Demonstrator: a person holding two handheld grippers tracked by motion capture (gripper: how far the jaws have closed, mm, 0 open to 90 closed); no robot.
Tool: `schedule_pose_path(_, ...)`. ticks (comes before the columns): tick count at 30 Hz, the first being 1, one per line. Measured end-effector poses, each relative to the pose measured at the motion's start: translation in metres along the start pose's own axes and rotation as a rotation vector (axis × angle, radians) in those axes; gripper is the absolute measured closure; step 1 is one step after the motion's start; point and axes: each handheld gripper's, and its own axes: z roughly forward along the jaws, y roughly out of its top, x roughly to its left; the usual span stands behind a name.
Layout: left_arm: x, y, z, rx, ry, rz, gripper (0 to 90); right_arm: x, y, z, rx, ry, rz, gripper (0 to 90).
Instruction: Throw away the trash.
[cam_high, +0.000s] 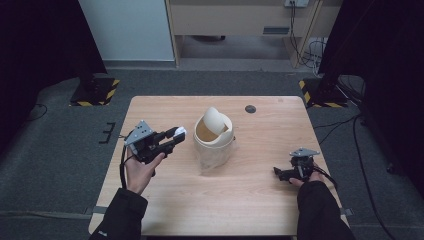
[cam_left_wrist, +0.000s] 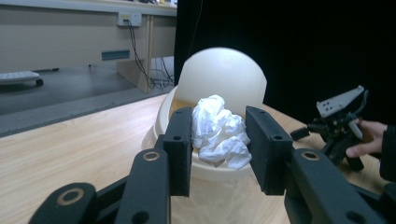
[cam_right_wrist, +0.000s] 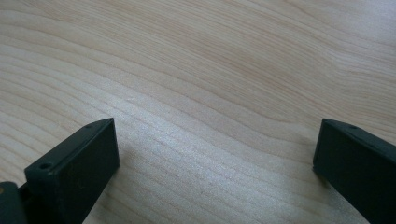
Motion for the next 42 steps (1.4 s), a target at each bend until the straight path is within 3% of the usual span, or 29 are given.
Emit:
schedule_pose_path(17, 0.000, 0.015, 0.026, 0.002, -0.011, 0.016, 62.5, 0.000, 0.000, 0.000, 0.000, 0.002, 0.000, 0.5)
schedule_pose_path(42, 0.005, -0.011, 0.067, 0.101, -0.006, 0.012, 62.4, 0.000, 0.000, 0.000, 0.001, 0.003, -0.002, 0.5)
